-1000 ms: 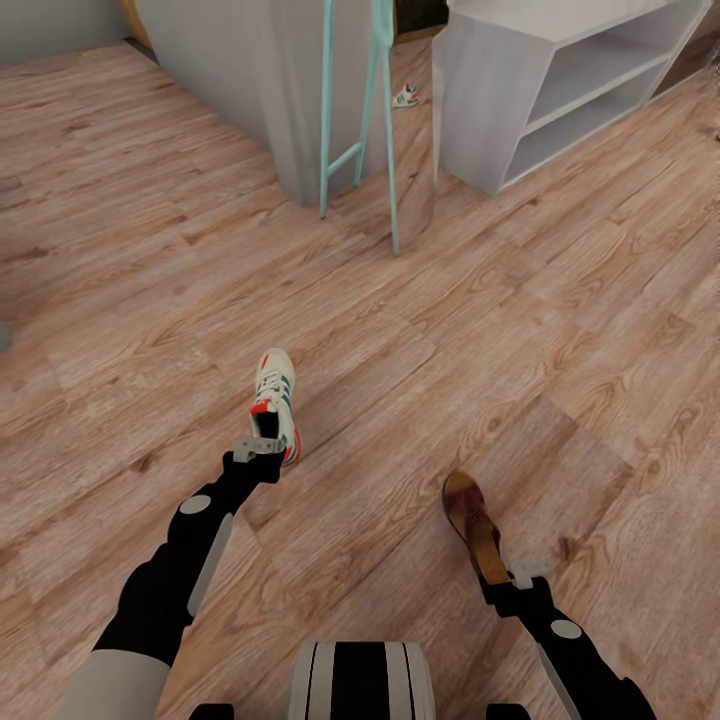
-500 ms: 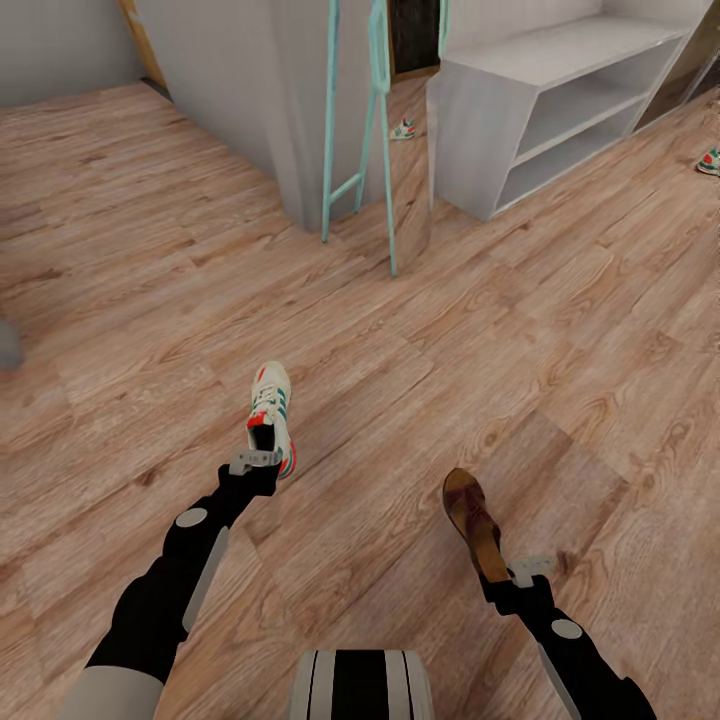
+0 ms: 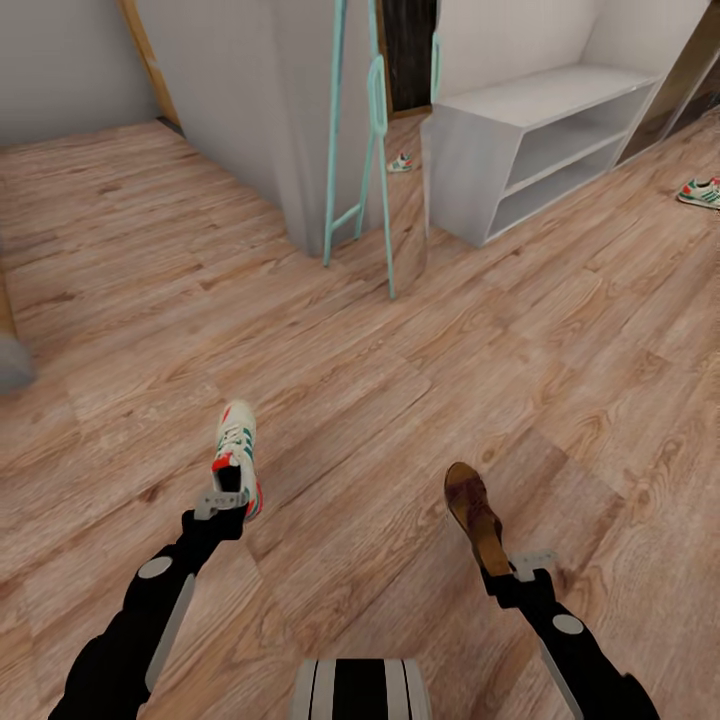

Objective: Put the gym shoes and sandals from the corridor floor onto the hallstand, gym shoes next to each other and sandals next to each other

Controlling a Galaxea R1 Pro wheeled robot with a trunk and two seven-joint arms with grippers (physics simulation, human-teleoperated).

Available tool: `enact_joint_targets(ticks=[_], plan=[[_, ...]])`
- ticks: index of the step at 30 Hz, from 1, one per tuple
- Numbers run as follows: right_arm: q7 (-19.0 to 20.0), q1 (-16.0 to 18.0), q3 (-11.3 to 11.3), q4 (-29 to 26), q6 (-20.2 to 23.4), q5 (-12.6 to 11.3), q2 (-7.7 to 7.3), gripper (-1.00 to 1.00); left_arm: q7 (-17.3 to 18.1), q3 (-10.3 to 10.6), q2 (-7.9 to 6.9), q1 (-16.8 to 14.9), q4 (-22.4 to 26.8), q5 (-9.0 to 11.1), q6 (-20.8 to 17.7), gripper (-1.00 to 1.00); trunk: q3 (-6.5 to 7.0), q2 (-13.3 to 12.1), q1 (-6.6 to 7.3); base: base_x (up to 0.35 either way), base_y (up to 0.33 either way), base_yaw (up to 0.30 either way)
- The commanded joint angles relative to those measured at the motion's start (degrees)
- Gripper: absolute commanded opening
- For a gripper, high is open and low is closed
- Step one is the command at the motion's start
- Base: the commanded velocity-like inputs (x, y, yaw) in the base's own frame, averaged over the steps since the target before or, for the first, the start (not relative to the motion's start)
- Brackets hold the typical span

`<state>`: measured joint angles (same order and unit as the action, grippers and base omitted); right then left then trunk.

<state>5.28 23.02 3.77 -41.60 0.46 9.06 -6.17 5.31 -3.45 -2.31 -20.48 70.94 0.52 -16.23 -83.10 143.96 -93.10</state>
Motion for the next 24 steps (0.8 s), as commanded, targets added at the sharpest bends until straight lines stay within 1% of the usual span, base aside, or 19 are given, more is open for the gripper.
enact_joint_targets(ticks=[1, 3, 4, 5, 6, 8, 9, 12, 14, 15, 17, 18, 20, 21, 24], plan=[[0.4, 0.0, 0.3, 0.0, 0.1, 0.4, 0.00, -1.00, 0.3, -0.2, -0.14, 0.8, -0.3, 0.1, 0.7, -1.00, 0.28, 0.0, 0.03, 0.000, 0.000, 0.000], [0.5, 0.0, 0.3, 0.0, 0.1, 0.4, -0.04, -1.00, 0.3, -0.2, -0.24, 1.6, -1.0, 0.0, 2.2, -1.00, 0.90, 0.0, 0.08, 0.000, 0.000, 0.000], [0.5, -0.1, 0.3, 0.1, 0.1, 0.4, -0.08, -1.00, 0.2, -0.3, -0.31, 2.3, -1.8, 0.0, 4.1, -1.00, 1.21, 0.0, 0.11, 0.000, 0.000, 0.000], [0.5, -0.1, 0.3, 0.1, 0.1, 0.4, -0.10, -1.00, 0.2, -0.3, -0.33, 2.6, -2.4, 0.0, 5.1, -1.00, 1.51, -0.1, 0.13, 0.000, 0.000, 0.000], [0.5, -0.1, 0.2, 0.1, 0.0, 0.4, -0.12, -1.00, 0.1, -0.3, -0.36, 3.0, -3.7, 0.0, 7.1, -1.00, 1.82, -0.1, 0.16, 0.000, 0.000, 0.000], [0.6, -0.2, 0.2, 0.3, 0.0, 0.4, -0.14, -1.00, -0.2, -0.3, -0.41, 3.3, -5.2, 0.0, 9.0, -1.00, 2.45, -0.1, 0.21, 0.000, 0.000, 0.000], [0.6, -0.3, 0.2, 0.3, 0.0, 0.4, -0.14, -1.00, -0.7, -0.3, -0.43, 3.5, -6.8, 0.0, 10.8, -1.00, 2.76, -0.1, 0.24, 0.000, 0.000, 0.000], [0.6, -0.4, 0.2, 0.4, -0.3, 0.4, -0.13, -1.00, -2.3, -0.3, -0.48, 3.9, -10.1, 0.0, 13.9, -1.00, 3.69, -0.2, 0.31, 0.000, 0.000, 0.000], [0.5, -0.6, 0.2, 0.6, -1.4, 0.4, -0.10, -1.00, -3.7, -0.3, -0.49, 4.5, -12.5, 0.0, 16.5, -1.00, 4.31, -0.2, 0.37, 0.000, 0.000, 0.000], [0.5, -1.1, 0.2, 0.8, -2.5, 0.4, -0.11, -1.00, -4.7, -0.3, -0.50, 4.9, -14.0, 0.0, 18.6, -1.00, 4.63, -0.2, 0.39, 0.000, 0.000, 0.000], [0.5, -1.7, 0.2, 1.2, -3.9, 0.4, -0.13, -1.00, -5.6, -0.3, -0.50, 5.5, -15.3, 0.0, 20.7, -1.00, 5.25, -0.2, 0.44, 0.000, 0.000, 0.000], [0.5, -2.4, 0.3, 2.0, -5.4, 0.4, -0.17, -1.00, -6.5, -0.3, -0.47, 6.2, -16.8, 0.1, 22.7, -1.00, 5.56, -0.2, 0.47, 0.000, 0.000, 0.000], [0.4, -3.1, 0.3, 3.1, -7.0, 0.4, -0.23, -1.00, -7.3, -0.3, -0.45, 6.9, -18.2, 0.1, 24.7, -1.00, 6.18, -0.3, 0.52, 0.000, 0.000, 0.000], [0.4, -3.5, 0.4, 4.5, -8.7, 0.4, -0.27, -1.00, -8.2, -0.3, -0.44, 7.5, -19.7, 0.2, 26.6, -1.00, 6.49, -0.3, 0.55, 0.000, 0.000, 0.000], [0.4, -4.0, 1.1, 8.0, -12.6, 0.4, -0.34, -1.00, -9.6, -0.3, -0.39, 8.2, -22.8, 0.2, 30.1, -1.00, 7.43, -0.3, 0.62, 0.000, 0.000, 0.000]])
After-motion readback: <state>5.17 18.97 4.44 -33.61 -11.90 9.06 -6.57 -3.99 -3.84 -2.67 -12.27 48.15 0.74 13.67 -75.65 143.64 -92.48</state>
